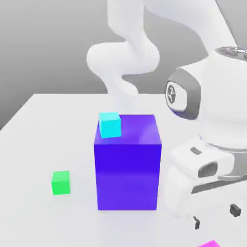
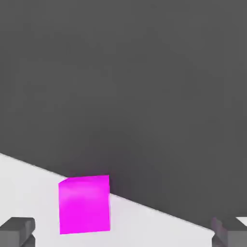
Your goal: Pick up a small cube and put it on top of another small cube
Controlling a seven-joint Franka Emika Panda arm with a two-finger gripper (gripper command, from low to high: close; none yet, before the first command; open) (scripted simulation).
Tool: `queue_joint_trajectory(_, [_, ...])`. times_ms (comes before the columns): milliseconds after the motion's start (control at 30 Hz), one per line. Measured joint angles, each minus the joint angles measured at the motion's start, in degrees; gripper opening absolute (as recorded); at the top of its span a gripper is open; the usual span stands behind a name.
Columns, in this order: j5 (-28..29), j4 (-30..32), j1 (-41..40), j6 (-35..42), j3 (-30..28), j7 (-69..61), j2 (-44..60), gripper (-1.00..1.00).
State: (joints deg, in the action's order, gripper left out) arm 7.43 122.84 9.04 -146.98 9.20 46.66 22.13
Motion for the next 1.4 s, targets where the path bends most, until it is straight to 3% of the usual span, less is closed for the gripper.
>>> queue_joint_trajectory(167, [1.86, -2.06, 1.98, -5.86, -1.31, 1.07, 10.39, 0.00])
queue_joint_trajectory(200, [2.16, -2.40, 2.27, -6.94, -1.66, 1.28, 11.84, -1.00])
queue_joint_trajectory(400, [2.26, -2.56, 2.41, -7.49, -1.82, 1.35, 12.57, -1.00])
queue_joint_trajectory(600, [-0.06, -1.23, 0.73, -1.76, 0.74, -1.72, 4.00, -1.00])
queue_joint_trajectory(967, [-10.88, 8.52, -14.07, -3.54, 4.27, -29.46, -9.46, -1.00])
queue_joint_trajectory(1400, [-19.95, 21.05, -25.57, -6.43, 0.07, -60.54, -24.82, -1.00])
